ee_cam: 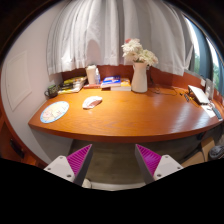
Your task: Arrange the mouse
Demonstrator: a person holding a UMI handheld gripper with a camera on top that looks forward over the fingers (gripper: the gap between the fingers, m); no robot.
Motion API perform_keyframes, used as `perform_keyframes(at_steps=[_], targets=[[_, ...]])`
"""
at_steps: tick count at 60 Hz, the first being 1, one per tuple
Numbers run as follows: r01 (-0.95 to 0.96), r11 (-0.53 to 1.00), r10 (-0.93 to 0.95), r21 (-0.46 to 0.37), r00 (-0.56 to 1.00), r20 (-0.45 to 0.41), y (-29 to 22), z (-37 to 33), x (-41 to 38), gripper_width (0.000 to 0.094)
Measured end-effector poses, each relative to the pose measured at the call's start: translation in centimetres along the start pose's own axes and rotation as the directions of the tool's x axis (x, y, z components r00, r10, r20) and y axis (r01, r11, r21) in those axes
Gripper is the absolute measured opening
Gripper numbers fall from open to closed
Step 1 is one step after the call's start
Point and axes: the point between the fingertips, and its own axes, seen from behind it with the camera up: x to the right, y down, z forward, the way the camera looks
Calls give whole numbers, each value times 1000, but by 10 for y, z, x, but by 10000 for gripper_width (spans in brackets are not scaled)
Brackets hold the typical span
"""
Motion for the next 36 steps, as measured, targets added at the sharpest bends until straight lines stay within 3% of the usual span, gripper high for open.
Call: perform_keyframes(at_steps=[11, 36], targets=[[30, 997, -25, -73, 997, 67, -3, 85, -71, 863], [3, 994, -6, -112, 1000, -28, -106, 271, -132, 872]])
